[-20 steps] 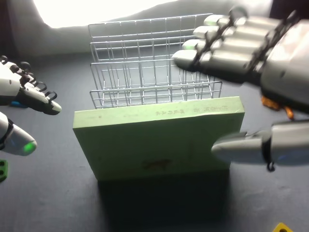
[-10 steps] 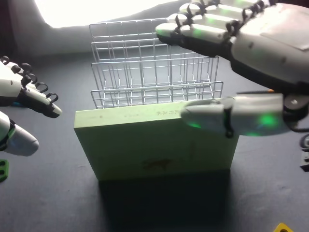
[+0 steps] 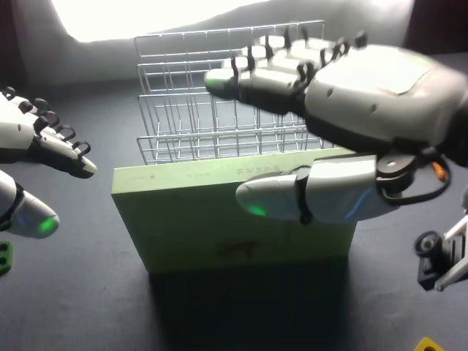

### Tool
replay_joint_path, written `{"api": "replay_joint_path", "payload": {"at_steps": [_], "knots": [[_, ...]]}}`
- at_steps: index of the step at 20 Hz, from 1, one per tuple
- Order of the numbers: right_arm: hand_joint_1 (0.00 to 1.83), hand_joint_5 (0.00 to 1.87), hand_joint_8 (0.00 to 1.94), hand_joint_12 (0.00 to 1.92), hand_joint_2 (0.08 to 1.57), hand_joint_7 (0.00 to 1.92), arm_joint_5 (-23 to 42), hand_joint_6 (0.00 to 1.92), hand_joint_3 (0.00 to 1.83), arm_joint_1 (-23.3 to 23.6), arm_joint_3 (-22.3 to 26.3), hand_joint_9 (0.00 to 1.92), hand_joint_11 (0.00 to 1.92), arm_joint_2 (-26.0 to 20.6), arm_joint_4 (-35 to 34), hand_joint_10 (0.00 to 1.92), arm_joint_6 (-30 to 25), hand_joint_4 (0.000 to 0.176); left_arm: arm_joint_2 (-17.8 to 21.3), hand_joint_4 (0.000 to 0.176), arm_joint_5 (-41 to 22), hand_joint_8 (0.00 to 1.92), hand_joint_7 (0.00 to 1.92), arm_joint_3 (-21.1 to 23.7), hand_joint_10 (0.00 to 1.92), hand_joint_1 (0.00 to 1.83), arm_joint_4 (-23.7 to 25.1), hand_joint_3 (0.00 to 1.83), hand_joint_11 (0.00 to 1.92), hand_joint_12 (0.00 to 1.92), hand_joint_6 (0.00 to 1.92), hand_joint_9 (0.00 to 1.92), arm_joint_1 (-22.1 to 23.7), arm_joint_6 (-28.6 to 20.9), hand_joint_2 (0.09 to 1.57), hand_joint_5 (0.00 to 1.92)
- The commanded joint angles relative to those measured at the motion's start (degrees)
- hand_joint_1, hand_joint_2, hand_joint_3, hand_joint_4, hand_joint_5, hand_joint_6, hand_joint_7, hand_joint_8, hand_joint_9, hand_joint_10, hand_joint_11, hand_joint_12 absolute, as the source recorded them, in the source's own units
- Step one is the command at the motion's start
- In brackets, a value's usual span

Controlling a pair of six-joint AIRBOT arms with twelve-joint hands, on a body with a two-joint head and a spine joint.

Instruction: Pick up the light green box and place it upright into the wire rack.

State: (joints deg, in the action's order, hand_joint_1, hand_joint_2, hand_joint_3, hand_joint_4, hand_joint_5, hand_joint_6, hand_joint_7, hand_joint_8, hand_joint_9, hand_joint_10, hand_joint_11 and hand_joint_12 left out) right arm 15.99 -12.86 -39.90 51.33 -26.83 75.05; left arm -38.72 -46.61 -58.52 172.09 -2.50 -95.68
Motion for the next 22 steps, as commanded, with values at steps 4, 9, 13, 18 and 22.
{"api": "replay_joint_path", "payload": {"at_steps": [4, 9, 13, 18, 22], "knots": [[0.23, 0.14, 0.02, 0.0, 1.15, 0.14, 4.4, 0.02, 0.0, 0.4, -2.4, 0.1, 0.01, 2.5, -3.4, 0.03, 0.3, 0.0, 0.1, 0.055, 3.6, 0.0, 0.18, 0.0, 0.01, 0.03, 0.5, 0.0, 0.0, 0.41, 0.01, 0.16, 0.3, 0.2, 1.26, 0.21], [0.23, 0.14, 0.01, 0.01, 1.15, 0.15, 4.1, 0.02, 0.0, 0.4, -5.2, 0.1, 0.01, 5.5, -8.4, 0.03, 1.8, 0.0, 0.2, 0.055, 3.6, 0.0, 0.18, 0.2, 0.01, 0.03, 0.5, 0.0, 0.0, 0.41, 0.01, 0.16, 0.3, 0.5, 1.26, 0.21], [0.39, 0.16, 0.01, 0.21, 1.07, 0.16, 3.8, 0.02, 0.02, -0.6, -7.9, 0.14, 0.0, 7.9, -10.4, 0.02, 2.1, 0.0, 0.3, 0.046, 3.7, 0.0, 0.15, 0.5, 0.0, 0.21, 0.5, 0.0, 0.0, 0.39, 0.01, 0.14, 0.4, 0.5, 1.26, 0.1], [0.43, 0.12, 0.0, 0.22, 1.07, 0.13, 3.8, 0.0, 0.02, -2.2, -10.2, 0.14, 0.0, 10.4, -10.4, 0.01, 2.5, 0.0, 0.3, 0.041, 3.7, 0.0, 0.15, 0.6, 0.0, 0.27, 0.5, 0.0, 0.0, 0.37, 0.0, 0.16, 0.4, 0.5, 1.25, 0.06], [0.43, 0.12, 0.0, 0.21, 1.07, 0.13, 4.4, 0.0, 0.02, -2.6, -11.5, 0.14, 0.0, 11.9, -10.4, 0.01, 2.8, 0.0, 0.3, 0.041, 3.7, 0.0, 0.15, 0.9, 0.0, 0.26, 0.5, 0.0, 0.0, 0.37, 0.0, 0.16, 0.4, 0.5, 1.25, 0.06]]}}
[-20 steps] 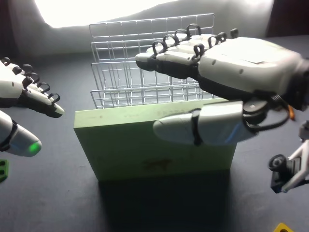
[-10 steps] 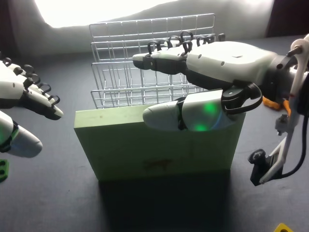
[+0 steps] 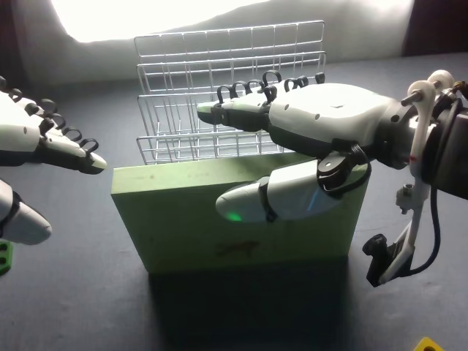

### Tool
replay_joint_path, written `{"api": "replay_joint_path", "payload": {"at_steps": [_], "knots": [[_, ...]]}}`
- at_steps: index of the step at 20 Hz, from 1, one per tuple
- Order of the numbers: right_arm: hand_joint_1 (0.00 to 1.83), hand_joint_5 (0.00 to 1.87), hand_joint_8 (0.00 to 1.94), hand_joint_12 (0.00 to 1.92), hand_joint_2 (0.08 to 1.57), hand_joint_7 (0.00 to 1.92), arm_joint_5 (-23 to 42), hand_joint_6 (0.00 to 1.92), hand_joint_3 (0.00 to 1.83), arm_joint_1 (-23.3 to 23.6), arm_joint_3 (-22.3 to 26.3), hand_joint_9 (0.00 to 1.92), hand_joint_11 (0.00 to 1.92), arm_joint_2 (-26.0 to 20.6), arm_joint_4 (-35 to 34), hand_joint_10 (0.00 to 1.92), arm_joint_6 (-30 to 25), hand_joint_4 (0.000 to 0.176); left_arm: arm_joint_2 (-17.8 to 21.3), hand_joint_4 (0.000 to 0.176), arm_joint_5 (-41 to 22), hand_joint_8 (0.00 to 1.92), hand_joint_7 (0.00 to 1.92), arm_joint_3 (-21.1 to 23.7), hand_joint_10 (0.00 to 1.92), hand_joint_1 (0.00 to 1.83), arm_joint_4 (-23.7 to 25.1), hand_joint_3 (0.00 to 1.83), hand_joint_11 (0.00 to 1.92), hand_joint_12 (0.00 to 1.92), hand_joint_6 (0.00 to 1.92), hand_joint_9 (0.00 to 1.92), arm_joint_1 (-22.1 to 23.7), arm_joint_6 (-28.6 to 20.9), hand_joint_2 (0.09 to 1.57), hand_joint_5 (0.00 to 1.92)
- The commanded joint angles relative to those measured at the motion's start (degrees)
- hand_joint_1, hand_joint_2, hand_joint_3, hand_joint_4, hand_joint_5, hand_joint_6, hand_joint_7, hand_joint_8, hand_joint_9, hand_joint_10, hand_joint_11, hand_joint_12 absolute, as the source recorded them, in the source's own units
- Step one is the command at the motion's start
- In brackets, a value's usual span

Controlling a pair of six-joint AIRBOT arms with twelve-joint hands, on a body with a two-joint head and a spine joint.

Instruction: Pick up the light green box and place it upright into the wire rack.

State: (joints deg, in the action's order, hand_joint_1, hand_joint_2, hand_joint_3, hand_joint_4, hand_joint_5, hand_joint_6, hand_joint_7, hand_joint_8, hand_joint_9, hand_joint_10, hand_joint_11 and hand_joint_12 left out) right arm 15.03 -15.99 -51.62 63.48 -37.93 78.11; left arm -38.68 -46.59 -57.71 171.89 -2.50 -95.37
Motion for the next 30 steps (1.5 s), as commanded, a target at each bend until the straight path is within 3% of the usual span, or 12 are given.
{"api": "replay_joint_path", "payload": {"at_steps": [1, 12, 15, 22, 23, 24, 26, 27, 30], "knots": [[0.43, 0.12, 0.0, 0.21, 1.07, 0.13, 5.5, 0.0, 0.02, 0.4, 0.0, 0.14, 0.0, 0.0, 0.7, 0.01, -0.2, 0.0, 0.3, 0.041, 3.6, 0.0, 0.15, 0.1, 0.0, 0.26, 0.7, 0.0, 0.0, 0.37, 0.0, 0.16, 0.4, 0.2, 1.25, 0.06], [0.43, 0.12, 0.0, 0.21, 1.07, 0.13, 5.8, 0.0, 0.01, -0.2, -2.0, 0.14, 0.0, 2.7, 0.7, 0.01, 0.9, 0.0, 0.3, 0.041, 3.7, 0.0, 0.15, -0.1, 0.0, 0.26, 0.7, 0.0, 0.0, 0.37, 0.0, 0.16, 0.5, 0.2, 1.25, 0.06], [0.45, 0.13, 0.01, 0.17, 1.07, 0.17, 6.1, 0.01, 0.01, -0.4, -2.0, 0.15, 0.0, 2.9, 0.7, 0.01, 1.6, 0.0, 0.3, 0.041, 3.7, 0.0, 0.19, 0.0, 0.01, 0.28, 0.7, 0.0, 0.0, 0.51, 0.01, 0.19, 0.5, 0.2, 1.25, 0.12], [0.42, 0.11, 0.0, 0.18, 1.07, 0.16, 6.7, 0.0, 0.01, -0.4, -2.1, 0.15, 0.0, 3.2, 0.7, 0.01, 1.6, 0.0, 0.3, 0.041, 3.7, 0.0, 0.18, 0.0, 0.01, 0.29, 0.7, 0.0, 0.0, 0.5, 0.01, 0.19, 0.5, 0.2, 1.25, 0.12], [0.42, 0.1, 0.0, 0.18, 1.07, 0.15, 6.7, 0.0, 0.01, -0.4, -2.1, 0.14, 0.0, 3.2, 0.7, 0.0, 1.6, 0.0, 0.3, 0.036, 3.7, 0.0, 0.15, 0.0, 0.0, 0.3, 0.7, 0.0, 0.0, 0.42, 0.0, 0.16, 0.5, 0.2, 1.25, 0.1], [0.95, 0.02, 0.0, 0.04, 0.99, 0.03, 6.7, 0.0, 0.0, -0.4, -2.1, 0.03, 0.0, 3.2, 0.7, 0.0, 1.6, 0.0, 0.3, 0.024, 3.7, 0.0, 0.1, 0.0, 0.0, 0.37, 0.7, 0.0, 0.0, 0.39, 0.0, 0.11, 0.5, 0.2, 1.23, 0.09], [1.15, 0.0, 0.0, 0.0, 0.95, 0.0, 6.6, 0.0, 0.0, -0.4, -2.1, 0.0, 0.0, 3.3, 0.7, 0.0, 1.6, 0.0, 0.3, 0.025, 3.7, 0.01, 0.1, -0.1, 0.0, 0.39, 0.7, 0.0, 0.0, 0.38, 0.0, 0.1, 0.5, 0.2, 1.22, 0.09], [1.22, 0.0, 0.0, 0.0, 0.93, 0.0, 6.5, 0.0, 0.0, -0.4, -2.1, 0.0, 0.0, 3.3, 0.7, 0.0, 1.6, 0.011, 0.3, 0.023, 3.7, 0.0, 0.1, -0.1, 0.0, 0.39, 0.7, 0.0, 0.0, 0.41, 0.0, 0.11, 0.5, 0.2, 1.23, 0.09], [1.26, 0.0, 0.0, 0.0, 0.98, 0.0, 6.2, 0.0, 0.0, -0.6, -2.1, 0.0, 0.0, 3.2, 0.7, 0.0, 1.6, 0.0, 0.3, 0.032, 3.7, 0.01, 0.16, -0.2, 0.01, 0.36, 0.7, 0.0, 0.0, 0.54, 0.01, 0.15, 0.6, 0.2, 1.23, 0.1]]}}
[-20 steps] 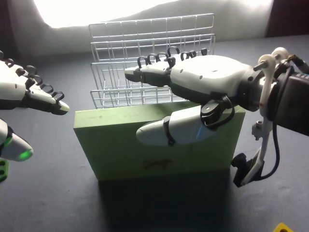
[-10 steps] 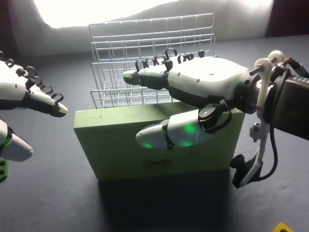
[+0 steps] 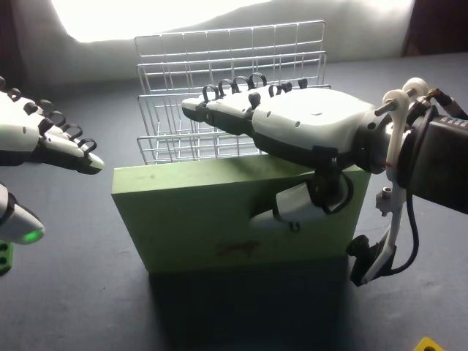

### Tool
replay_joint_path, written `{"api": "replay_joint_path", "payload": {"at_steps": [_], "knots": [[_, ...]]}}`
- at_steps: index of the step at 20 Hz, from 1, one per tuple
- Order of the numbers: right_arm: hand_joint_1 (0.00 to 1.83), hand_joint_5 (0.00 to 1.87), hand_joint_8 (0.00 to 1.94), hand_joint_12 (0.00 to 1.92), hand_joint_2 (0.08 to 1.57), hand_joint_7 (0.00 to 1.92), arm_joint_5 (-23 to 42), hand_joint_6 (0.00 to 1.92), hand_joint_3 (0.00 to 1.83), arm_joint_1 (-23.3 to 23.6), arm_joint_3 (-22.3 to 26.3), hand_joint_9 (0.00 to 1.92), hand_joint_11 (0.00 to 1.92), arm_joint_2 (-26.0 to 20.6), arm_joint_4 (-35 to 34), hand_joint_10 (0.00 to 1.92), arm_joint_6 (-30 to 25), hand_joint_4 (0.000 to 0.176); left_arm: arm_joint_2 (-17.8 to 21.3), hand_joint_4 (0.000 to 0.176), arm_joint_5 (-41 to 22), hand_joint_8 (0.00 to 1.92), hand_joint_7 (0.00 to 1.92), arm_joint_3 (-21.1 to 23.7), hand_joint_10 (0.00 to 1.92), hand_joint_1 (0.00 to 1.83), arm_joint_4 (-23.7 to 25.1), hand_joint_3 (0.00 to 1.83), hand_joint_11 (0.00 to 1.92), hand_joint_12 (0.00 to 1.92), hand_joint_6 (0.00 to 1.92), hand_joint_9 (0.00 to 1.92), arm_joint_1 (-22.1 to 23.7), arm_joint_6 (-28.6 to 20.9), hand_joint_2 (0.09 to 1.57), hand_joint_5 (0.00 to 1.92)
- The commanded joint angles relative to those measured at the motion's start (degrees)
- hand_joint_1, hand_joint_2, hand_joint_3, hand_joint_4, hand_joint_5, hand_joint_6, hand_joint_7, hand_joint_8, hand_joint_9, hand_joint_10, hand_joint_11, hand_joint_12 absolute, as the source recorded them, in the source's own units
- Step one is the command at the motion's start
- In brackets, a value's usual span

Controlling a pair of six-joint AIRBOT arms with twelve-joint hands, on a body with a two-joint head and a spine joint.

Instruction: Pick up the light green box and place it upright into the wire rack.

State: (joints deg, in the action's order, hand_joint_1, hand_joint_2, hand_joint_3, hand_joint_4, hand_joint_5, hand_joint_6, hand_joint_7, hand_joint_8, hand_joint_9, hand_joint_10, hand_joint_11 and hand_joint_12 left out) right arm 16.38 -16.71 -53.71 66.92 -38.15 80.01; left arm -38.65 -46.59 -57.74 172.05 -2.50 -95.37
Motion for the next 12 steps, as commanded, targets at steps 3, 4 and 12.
{"api": "replay_joint_path", "payload": {"at_steps": [3, 4, 12], "knots": [[1.21, 0.0, 0.0, 0.0, 0.98, 0.0, 4.9, 0.0, 0.0, 0.2, 0.0, 0.0, 0.0, -0.2, 0.9, 0.0, -0.3, 0.0, 0.2, 0.009, 3.7, 0.01, 0.2, 0.0, 0.02, 0.39, 0.5, 0.0, 0.0, 0.43, 0.02, 0.19, 0.6, 0.2, 1.24, 0.19], [1.22, 0.0, 0.0, 0.0, 0.98, 0.0, 4.9, 0.0, 0.0, 0.2, 0.0, 0.0, 0.0, -0.2, 0.9, 0.0, -0.3, 0.0, 0.3, 0.0, 3.7, 0.02, 0.27, 0.0, 0.04, 0.51, 0.5, 0.0, 0.0, 0.55, 0.04, 0.25, 0.6, 0.2, 1.22, 0.27], [1.25, 1.01, 1.25, 1.75, 1.12, 0.96, 5.0, 0.79, 0.0, 0.1, -0.1, 0.88, 0.65, -0.2, 0.9, 1.35, -0.3, 0.0, 0.3, 0.005, 3.7, 0.0, 0.22, 0.1, 0.0, 0.66, 0.5, 0.0, 0.0, 0.52, 0.0, 0.24, 0.6, 0.2, 1.19, 0.3]]}}
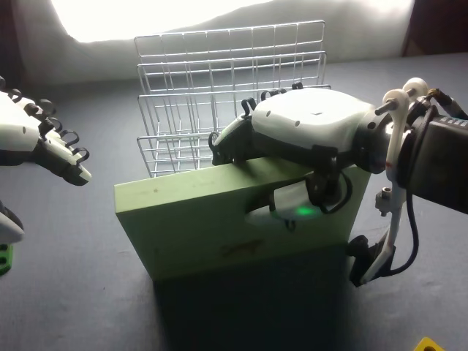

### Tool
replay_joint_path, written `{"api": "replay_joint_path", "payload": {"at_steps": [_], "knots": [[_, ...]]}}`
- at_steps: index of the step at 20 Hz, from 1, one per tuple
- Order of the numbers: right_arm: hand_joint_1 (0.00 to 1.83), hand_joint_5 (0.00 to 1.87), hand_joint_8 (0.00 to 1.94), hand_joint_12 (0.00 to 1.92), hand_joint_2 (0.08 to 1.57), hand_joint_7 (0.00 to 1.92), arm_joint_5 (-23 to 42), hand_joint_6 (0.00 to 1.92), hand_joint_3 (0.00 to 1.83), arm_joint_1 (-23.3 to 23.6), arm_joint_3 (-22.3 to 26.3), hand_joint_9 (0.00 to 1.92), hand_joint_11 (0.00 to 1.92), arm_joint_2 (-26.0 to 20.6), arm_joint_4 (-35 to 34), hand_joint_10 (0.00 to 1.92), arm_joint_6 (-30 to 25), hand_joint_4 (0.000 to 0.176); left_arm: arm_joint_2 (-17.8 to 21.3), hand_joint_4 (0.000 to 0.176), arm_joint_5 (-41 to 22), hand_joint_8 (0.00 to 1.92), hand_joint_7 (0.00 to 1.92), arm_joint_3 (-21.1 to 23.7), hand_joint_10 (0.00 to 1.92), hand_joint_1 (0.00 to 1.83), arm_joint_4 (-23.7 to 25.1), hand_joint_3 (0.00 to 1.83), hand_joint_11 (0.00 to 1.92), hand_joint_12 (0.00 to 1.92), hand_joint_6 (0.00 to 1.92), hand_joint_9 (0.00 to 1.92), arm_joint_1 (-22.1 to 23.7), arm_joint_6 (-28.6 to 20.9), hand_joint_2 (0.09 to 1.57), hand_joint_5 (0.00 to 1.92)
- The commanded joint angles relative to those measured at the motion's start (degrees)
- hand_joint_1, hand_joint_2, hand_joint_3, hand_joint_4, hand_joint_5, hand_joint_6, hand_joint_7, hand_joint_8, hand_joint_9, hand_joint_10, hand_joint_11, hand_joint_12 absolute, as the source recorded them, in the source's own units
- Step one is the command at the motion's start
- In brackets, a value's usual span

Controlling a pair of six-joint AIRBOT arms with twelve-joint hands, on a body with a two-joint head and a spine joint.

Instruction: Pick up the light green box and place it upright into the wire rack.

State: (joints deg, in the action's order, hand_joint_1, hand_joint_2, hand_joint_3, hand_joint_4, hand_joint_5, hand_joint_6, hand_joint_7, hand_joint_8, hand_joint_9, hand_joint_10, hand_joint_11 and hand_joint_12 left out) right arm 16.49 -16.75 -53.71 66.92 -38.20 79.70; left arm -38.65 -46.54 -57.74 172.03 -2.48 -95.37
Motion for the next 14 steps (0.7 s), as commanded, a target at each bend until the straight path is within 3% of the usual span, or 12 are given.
{"api": "replay_joint_path", "payload": {"at_steps": [1, 9, 12, 13, 14], "knots": [[1.25, 1.0, 1.3, 1.8, 1.13, 0.94, 4.9, 0.81, 0.0, 0.2, -0.1, 0.82, 0.64, -0.2, 1.0, 1.45, 0.1, 0.0, 0.3, 0.013, 3.6, 0.0, 0.18, 0.1, 0.0, 0.62, 0.5, 0.01, 0.0, 0.38, 0.0, 0.2, 0.5, 0.2, 1.2, 0.29], [1.25, 1.0, 1.32, 1.81, 1.13, 0.93, 3.4, 0.82, 0.0, 1.7, 0.0, 0.8, 0.63, -0.9, 0.7, 1.49, 0.1, 0.0, 0.3, 0.015, 3.6, 0.0, 0.17, 0.3, 0.0, 0.61, 0.5, 0.0, 0.0, 0.32, 0.0, 0.19, 0.5, 0.2, 1.2, 0.28], [1.37, 0.89, 1.17, 1.81, 1.16, 0.92, 2.1, 0.93, 0.0, 3.8, 0.7, 0.79, 0.6, -2.2, -1.3, 1.5, 0.1, 0.0, 0.3, 0.009, 3.6, 0.0, 0.16, 0.2, 0.0, 0.57, 0.5, 0.01, 0.0, 0.27, 0.01, 0.17, 0.5, 0.2, 1.22, 0.29], [1.37, 0.86, 1.1, 1.79, 1.15, 0.96, 1.8, 0.98, 0.0, 4.5, 1.2, 0.81, 0.6, -2.8, -1.4, 1.47, 0.1, 0.0, 0.3, 0.011, 3.6, 0.0, 0.18, 0.2, 0.01, 0.6, 0.5, 0.0, 0.0, 0.36, 0.01, 0.19, 0.5, 0.2, 1.21, 0.29], [1.36, 0.88, 1.26, 1.78, 1.17, 0.89, 1.7, 0.9, 0.0, 5.2, 1.7, 0.74, 0.58, -3.3, -1.4, 1.54, 0.2, 0.0, 0.2, 0.008, 3.6, 0.01, 0.22, 0.1, 0.02, 0.56, 0.5, 0.01, 0.0, 0.48, 0.0, 0.23, 0.5, 0.2, 1.23, 0.29]]}}
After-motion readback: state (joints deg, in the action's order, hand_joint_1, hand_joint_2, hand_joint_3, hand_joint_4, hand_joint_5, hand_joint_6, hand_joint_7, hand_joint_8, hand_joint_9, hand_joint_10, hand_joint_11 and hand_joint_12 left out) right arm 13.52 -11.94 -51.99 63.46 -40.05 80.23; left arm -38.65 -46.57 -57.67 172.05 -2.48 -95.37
